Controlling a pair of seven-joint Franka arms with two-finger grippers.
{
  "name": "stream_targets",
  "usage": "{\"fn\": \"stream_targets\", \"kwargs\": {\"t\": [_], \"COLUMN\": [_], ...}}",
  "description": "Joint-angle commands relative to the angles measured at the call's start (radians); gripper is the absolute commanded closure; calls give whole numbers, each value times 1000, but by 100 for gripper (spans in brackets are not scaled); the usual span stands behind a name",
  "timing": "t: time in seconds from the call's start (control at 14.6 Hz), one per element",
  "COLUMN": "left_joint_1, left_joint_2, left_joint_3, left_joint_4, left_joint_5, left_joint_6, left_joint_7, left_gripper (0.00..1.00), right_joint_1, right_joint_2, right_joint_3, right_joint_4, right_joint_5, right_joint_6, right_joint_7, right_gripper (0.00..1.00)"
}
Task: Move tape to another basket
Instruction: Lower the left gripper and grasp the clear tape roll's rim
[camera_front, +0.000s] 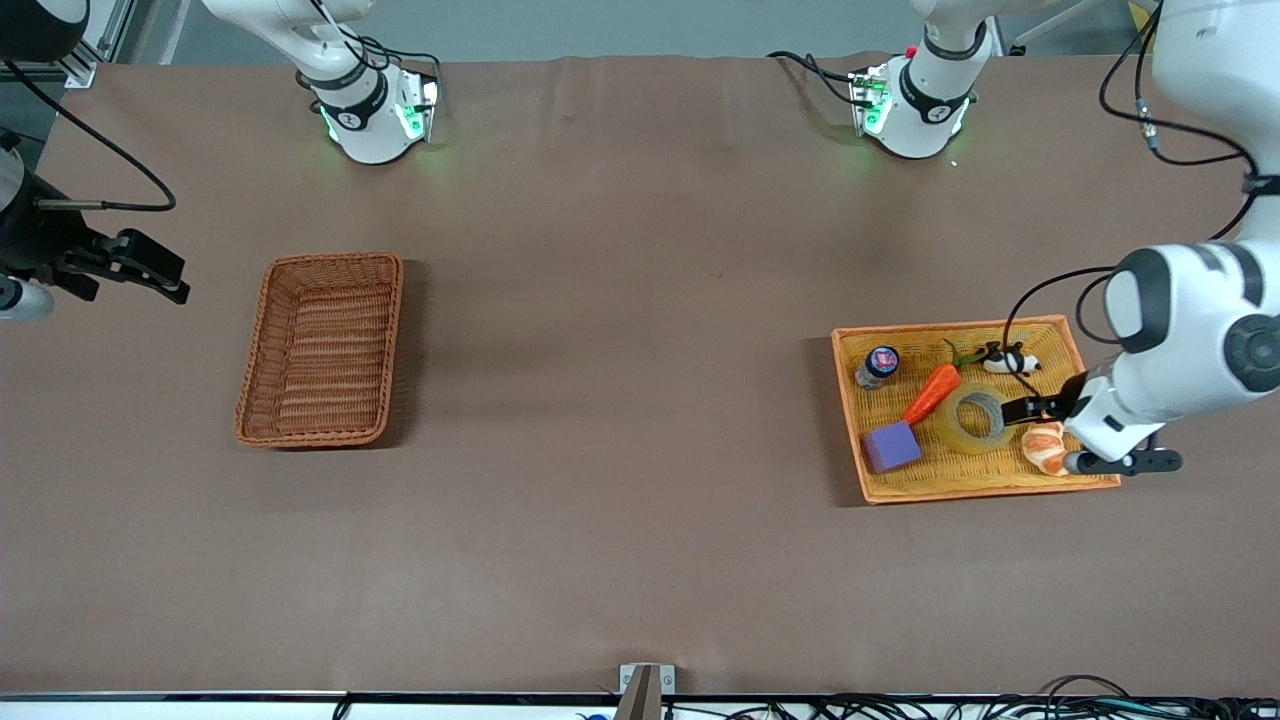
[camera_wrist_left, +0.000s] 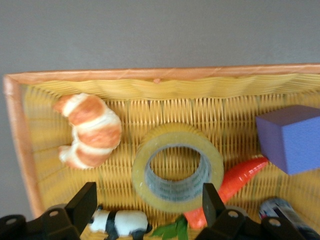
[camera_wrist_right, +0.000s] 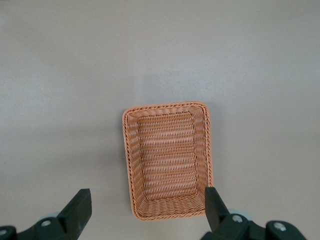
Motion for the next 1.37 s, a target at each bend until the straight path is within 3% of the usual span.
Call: {"fn": "stream_targets", "kwargs": {"t": [0.0, 0.34, 0.48, 0.61, 0.68, 0.82, 1.09, 1.3], "left_joint_1": [17, 23, 23, 23, 21, 20, 20, 12], "left_joint_2": [23, 126, 135, 123, 111, 67, -79, -113], "left_joint_3": [-6, -5, -6, -6, -5, -6, -15, -110], "left_joint_4": [-89, -127, -128, -128, -130, -130, -101, -16], "left_joint_5": [14, 14, 14, 16, 16, 16, 16, 14], "left_joint_6": [128, 308, 317, 307, 302, 229, 8, -124], "left_joint_7": [1, -1, -1, 1, 1, 2, 56, 36], "left_gripper": [10, 16, 55, 81, 89, 97, 99, 99], "right_joint_1": [-23, -23, -25, -25, -25, -25, -22, -23], "right_joint_2": [-18, -18, -17, -17, -17, -17, -18, -17], "right_joint_3": [15, 13, 15, 13, 13, 13, 13, 13], "right_joint_4": [-13, -13, -13, -13, -12, -12, -13, -15], "right_joint_5": [19, 20, 20, 20, 20, 19, 19, 20], "right_joint_6": [0, 0, 2, 8, 8, 15, 5, 8], "right_joint_7": [-8, -13, -13, -13, -14, -14, -13, -13], "right_gripper": [0, 0, 0, 0, 0, 0, 0, 0]}}
